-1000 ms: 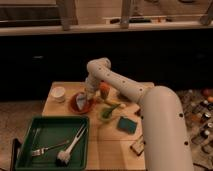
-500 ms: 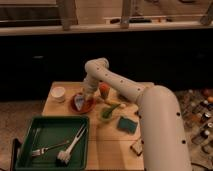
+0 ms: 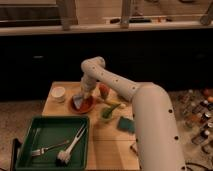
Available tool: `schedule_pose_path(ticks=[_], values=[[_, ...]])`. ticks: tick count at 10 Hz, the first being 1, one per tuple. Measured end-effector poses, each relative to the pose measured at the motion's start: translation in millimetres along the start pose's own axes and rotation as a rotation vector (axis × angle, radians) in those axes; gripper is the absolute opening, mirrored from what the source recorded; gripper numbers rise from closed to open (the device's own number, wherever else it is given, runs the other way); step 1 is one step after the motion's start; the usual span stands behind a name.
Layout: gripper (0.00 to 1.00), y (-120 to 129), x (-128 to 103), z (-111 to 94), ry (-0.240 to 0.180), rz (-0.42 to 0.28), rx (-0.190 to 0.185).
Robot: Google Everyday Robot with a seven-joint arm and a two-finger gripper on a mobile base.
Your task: Wipe red bowl with towel
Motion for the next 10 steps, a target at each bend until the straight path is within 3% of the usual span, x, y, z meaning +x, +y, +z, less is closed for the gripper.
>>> schedule_pose_path(ticks=[3, 5, 7, 10], values=[[0.00, -17, -18, 7, -0.010, -0.079, -0.012], [0.00, -17, -41, 14, -0.031, -0.176, -0.032], [0.00, 6, -59, 16, -0.051, -0.288, -0.073], [0.00, 29, -55, 11, -0.045, -0.332, -0.119]])
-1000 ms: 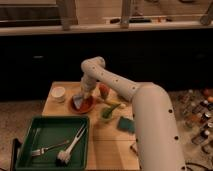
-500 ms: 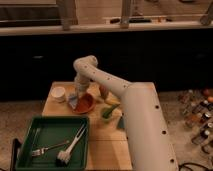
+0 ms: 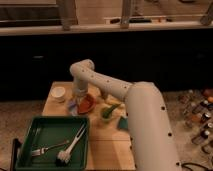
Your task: Wipe red bowl with towel
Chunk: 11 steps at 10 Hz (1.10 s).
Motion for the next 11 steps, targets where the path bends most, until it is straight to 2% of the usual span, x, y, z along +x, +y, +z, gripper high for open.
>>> schedule_pose_path(ticks=[3, 5, 6, 8, 9, 11], values=[[0.00, 27, 18, -14, 0.065, 0.036, -0.046], [0.00, 32, 29, -22, 0.114, 0.066, -0.061], [0.00, 31, 40, -27, 0.157, 0.086, -0.075], [0.00, 22, 51, -33, 0.198, 0.097, -0.080], [0.00, 8, 60, -33, 0.223, 0.096, -0.084], [0.00, -17, 59, -29, 0.237, 0.076, -0.086]])
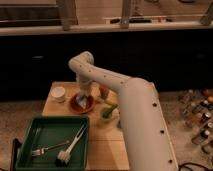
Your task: Wipe red bowl with towel
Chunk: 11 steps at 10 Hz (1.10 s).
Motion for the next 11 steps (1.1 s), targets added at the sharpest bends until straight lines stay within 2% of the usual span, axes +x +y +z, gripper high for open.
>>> schedule_pose_path(ticks=[3, 4, 5, 8, 9, 11], values=[[0.00, -28, -16, 2, -0.017, -0.069, 0.012], [0.00, -28, -21, 3, -0.027, -0.087, 0.011], [0.00, -25, -36, 6, -0.048, -0.118, 0.017], [0.00, 3, -73, 9, -0.087, -0.162, 0.020], [0.00, 15, -79, 11, -0.096, -0.163, 0.014], [0.00, 37, -71, 12, -0.096, -0.134, 0.006]])
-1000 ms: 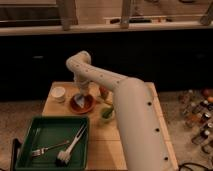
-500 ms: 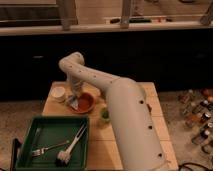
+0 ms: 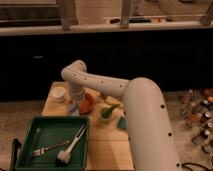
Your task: Wipe red bowl with towel
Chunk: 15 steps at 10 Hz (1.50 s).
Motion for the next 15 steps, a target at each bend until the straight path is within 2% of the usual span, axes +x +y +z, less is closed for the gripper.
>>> schedule_pose_path(ticks=[3, 6, 8, 10, 12, 13, 15], values=[[0.00, 32, 33, -11, 0.029, 0.092, 0.001], [0.00, 32, 58, -20, 0.076, 0.156, 0.002], [0.00, 18, 68, -18, 0.106, 0.165, -0.002], [0.00, -2, 72, -15, 0.120, 0.161, -0.001], [0.00, -30, 66, -12, 0.126, 0.122, 0.006], [0.00, -36, 63, -12, 0.126, 0.104, 0.007], [0.00, -57, 39, -8, 0.110, 0.025, 0.005]])
